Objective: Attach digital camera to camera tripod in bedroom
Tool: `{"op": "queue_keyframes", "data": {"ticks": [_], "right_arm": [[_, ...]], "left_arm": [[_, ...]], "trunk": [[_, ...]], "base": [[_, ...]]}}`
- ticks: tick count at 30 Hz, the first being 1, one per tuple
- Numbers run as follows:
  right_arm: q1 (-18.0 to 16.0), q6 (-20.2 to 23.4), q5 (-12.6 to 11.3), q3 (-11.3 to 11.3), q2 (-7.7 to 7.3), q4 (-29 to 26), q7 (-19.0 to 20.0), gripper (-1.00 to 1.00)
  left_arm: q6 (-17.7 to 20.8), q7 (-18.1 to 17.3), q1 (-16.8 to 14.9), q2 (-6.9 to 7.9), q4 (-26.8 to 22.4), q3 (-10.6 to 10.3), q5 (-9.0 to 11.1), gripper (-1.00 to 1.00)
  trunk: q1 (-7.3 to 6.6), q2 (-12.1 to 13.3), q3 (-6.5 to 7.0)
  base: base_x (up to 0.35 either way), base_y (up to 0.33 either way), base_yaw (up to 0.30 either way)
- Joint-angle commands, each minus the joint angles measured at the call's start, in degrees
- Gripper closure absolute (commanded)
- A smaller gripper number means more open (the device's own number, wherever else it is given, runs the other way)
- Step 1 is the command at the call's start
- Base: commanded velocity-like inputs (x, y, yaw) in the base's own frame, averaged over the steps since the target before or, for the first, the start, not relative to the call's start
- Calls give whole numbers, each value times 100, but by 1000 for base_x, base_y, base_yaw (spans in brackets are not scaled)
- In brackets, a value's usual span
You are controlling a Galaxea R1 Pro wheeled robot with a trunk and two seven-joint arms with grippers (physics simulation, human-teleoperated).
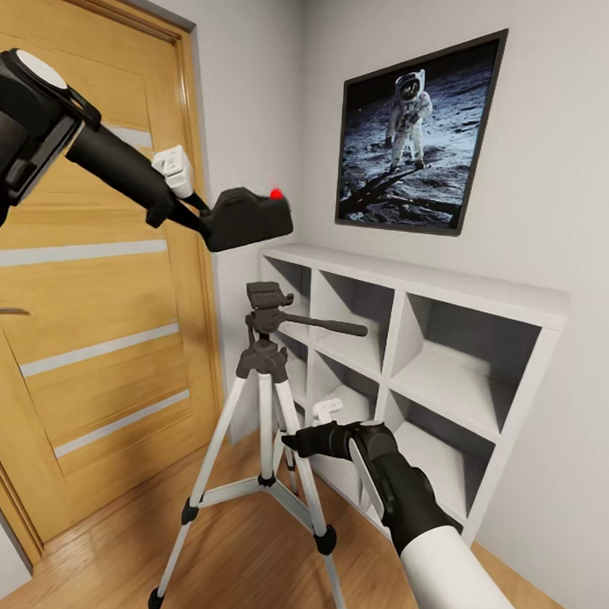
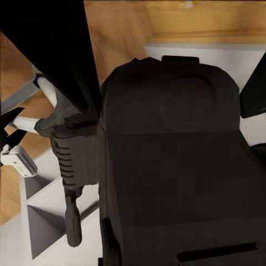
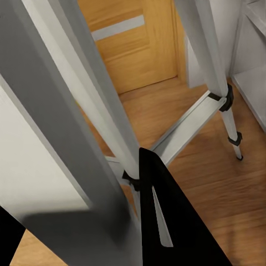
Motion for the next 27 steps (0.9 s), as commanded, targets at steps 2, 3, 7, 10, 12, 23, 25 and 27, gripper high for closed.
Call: {"op": "queue_keyframes", "data": {"ticks": [2, 3, 7, 10, 12, 23, 25, 27], "right_arm": [[-2, -1, 171, -2, 1, 3, 17, 100], [-2, -1, 171, -1, 1, 3, 16, 100], [-2, 2, 171, 1, 0, 3, 16, 100], [-2, 6, 171, 0, 1, 3, 15, 100], [-2, 7, 171, -6, -3, 3, 15, 100], [-2, 7, 169, -8, -7, 3, 32, 100], [-2, 7, 170, -8, -6, 3, 33, 100], [-2, 7, 171, -6, -7, 3, 33, 100]], "left_arm": [[22, -46, -18, 3, -10, -259, -42, 100], [22, -48, -19, 2, -12, -295, -42, 100], [19, -54, -23, 7, -32, -415, -34, 100], [21, -61, -23, 8, -15, -437, -26, 100], [21, -57, -24, -39, 5, -470, -26, 100], [28, -57, -24, -126, -35, -473, -22, 100], [29, -60, -24, -122, -44, -473, -20, 100], [44, -67, -24, -114, -51, -484, -13, 100]], "trunk": [[1, -4, -8], [1, -4, -8], [1, -4, -8], [1, -4, -8], [1, -4, -8], [1, -4, -8], [1, -4, -8], [1, -4, -8]], "base": [[0, 0, 0], [0, 0, 0], [0, 0, 0], [0, 0, 0], [0, 0, 0], [0, 0, 0], [0, 0, 0], [0, 0, 0]]}}
